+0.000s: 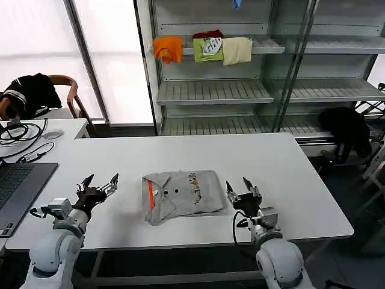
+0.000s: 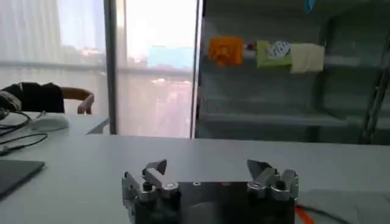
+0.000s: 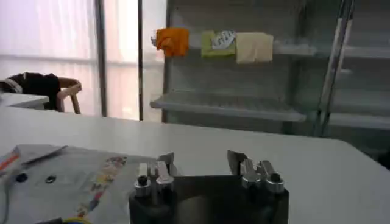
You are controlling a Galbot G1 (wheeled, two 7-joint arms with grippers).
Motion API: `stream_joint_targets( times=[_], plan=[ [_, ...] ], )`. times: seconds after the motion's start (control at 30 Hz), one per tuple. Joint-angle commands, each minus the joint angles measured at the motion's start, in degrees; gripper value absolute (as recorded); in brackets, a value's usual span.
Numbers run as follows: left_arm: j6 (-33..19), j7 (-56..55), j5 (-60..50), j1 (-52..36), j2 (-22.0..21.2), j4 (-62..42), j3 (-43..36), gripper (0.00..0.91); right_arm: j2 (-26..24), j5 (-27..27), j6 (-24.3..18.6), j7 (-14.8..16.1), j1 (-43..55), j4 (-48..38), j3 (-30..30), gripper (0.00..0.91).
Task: Fold and organize the clothes.
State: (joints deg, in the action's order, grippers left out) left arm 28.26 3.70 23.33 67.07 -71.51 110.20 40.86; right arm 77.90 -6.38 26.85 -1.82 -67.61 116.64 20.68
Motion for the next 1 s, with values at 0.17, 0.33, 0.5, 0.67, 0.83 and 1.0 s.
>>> stream_joint_targets(
  times=[0.17, 0.33, 0.5, 0.67, 0.83, 1.0],
  plan=[
    [-4.5, 0.0, 0.1, 2.6, -0.6, -0.8, 0.0, 0.907, -5.0, 6.0, 2.2, 5.5, 3.7, -3.9, 7.2, 0.907],
    [-5.1, -0.9, 1.7, 3.0, -0.5, -0.4, 0.0, 0.907, -5.3, 6.0, 2.0, 7.1, 3.8, -4.4, 7.5, 0.907],
    [-5.3, -1.1, 1.9, 3.4, -0.6, 0.3, 0.1, 0.907, -5.3, 4.9, 1.1, 6.9, 4.2, -4.3, 7.4, 0.907],
    [-5.2, -1.2, 1.9, 3.5, -0.9, 0.7, 0.0, 0.907, -5.2, 4.7, 0.6, 6.3, 4.3, -3.9, 7.3, 0.907],
    [-5.6, -1.3, 2.0, 3.7, -1.0, 0.5, 0.0, 0.907, -5.3, 3.7, -0.7, 6.3, 4.2, -3.8, 7.1, 0.907],
    [-6.1, -1.3, 2.0, 4.0, -1.0, 0.5, 0.1, 0.907, -5.3, 2.3, -2.3, 6.7, 4.1, -3.7, 7.0, 0.907]
  ],
)
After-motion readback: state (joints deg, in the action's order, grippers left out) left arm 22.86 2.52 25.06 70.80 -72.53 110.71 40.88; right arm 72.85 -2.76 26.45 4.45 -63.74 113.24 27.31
